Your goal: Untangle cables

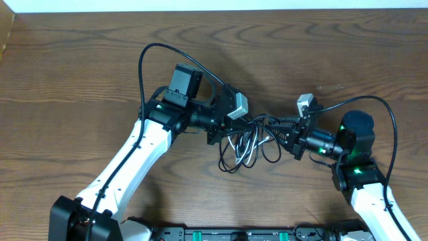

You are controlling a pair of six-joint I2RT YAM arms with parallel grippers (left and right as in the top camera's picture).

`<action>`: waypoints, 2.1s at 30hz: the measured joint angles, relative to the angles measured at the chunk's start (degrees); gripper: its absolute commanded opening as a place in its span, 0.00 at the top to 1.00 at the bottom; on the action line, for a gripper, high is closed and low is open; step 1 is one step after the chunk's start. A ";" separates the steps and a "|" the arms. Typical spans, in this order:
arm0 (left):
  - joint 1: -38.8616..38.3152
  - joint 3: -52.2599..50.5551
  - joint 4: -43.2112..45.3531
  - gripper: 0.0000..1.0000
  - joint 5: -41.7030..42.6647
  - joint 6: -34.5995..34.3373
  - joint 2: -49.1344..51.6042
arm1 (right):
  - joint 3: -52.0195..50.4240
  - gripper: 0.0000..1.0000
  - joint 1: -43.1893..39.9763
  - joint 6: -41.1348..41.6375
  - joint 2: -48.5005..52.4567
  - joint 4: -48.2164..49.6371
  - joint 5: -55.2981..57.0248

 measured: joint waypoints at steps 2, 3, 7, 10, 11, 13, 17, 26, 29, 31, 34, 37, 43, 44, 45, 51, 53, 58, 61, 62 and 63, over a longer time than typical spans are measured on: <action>0.00 0.00 0.00 0.91 -0.22 -0.02 0.00 | 0.00 0.99 0.00 -0.04 0.00 -0.07 -0.35; 0.00 0.00 -0.22 0.91 -0.96 -0.02 0.00 | 0.00 0.99 0.00 -0.04 0.02 -0.09 -0.48; 0.00 0.00 -2.16 0.83 -5.44 -0.50 0.00 | 0.00 0.99 0.00 -0.04 0.02 -0.11 0.04; 0.00 0.00 -4.63 0.54 -11.08 -1.09 0.00 | 0.00 0.99 0.00 0.15 0.02 -0.02 1.25; 0.00 0.00 -5.57 0.54 -13.35 -1.18 0.00 | 0.00 0.99 0.00 0.24 0.02 -0.02 1.68; 0.00 0.00 -6.95 0.53 -17.49 -1.57 0.00 | 0.00 0.99 0.00 0.92 0.02 0.07 3.23; 0.00 0.00 -8.41 0.53 -22.99 -2.01 0.00 | 0.00 0.99 0.00 1.68 0.02 0.68 4.39; 0.00 0.00 -8.55 0.53 -25.38 -2.01 0.00 | -0.02 0.99 0.00 6.32 0.04 10.40 4.20; 0.00 0.00 -8.57 0.53 -25.40 -2.03 0.00 | -0.02 0.99 0.00 9.27 0.07 14.60 3.80; 0.00 0.00 -8.55 0.53 -25.42 -2.01 0.00 | -0.09 0.99 0.00 11.08 0.15 17.55 3.63; 0.00 0.00 -8.55 0.53 -25.40 -2.01 0.00 | -0.11 0.99 0.00 14.64 0.20 23.10 3.21; 0.00 0.00 -8.55 0.53 -25.40 -2.01 0.00 | -0.11 0.99 0.00 17.64 0.28 28.20 2.97; 0.00 0.00 -8.52 0.53 -25.40 -2.01 0.00 | -0.24 0.99 0.00 26.08 0.48 40.41 2.71; 0.00 0.00 -8.50 0.53 -25.42 -2.03 0.00 | -0.24 0.99 0.00 26.73 0.37 40.89 2.67; 0.00 0.00 -8.35 0.53 -25.42 -2.01 0.00 | -0.22 0.99 0.00 27.21 0.31 40.24 2.69; 0.00 0.00 -5.66 0.53 -25.40 -2.01 0.00 | -0.09 0.99 0.00 26.62 0.28 29.00 2.73; 0.00 0.00 -3.26 0.43 -25.62 -2.71 0.00 | -0.07 0.99 0.00 25.46 0.33 26.12 2.73; 0.00 0.00 5.27 0.36 -31.23 -11.41 -0.04 | -0.07 0.99 0.00 24.37 0.33 24.39 2.69; 0.00 0.00 10.54 0.25 -36.24 -18.99 -0.04 | -0.07 0.99 0.00 23.74 0.33 24.30 1.86; 0.00 0.00 12.24 0.19 -37.16 -21.18 -0.04 | -0.07 0.99 0.00 23.52 0.33 24.00 1.55; 0.00 0.00 14.40 0.15 -38.16 -23.87 -0.04 | -0.07 0.99 0.00 23.45 0.33 23.69 1.44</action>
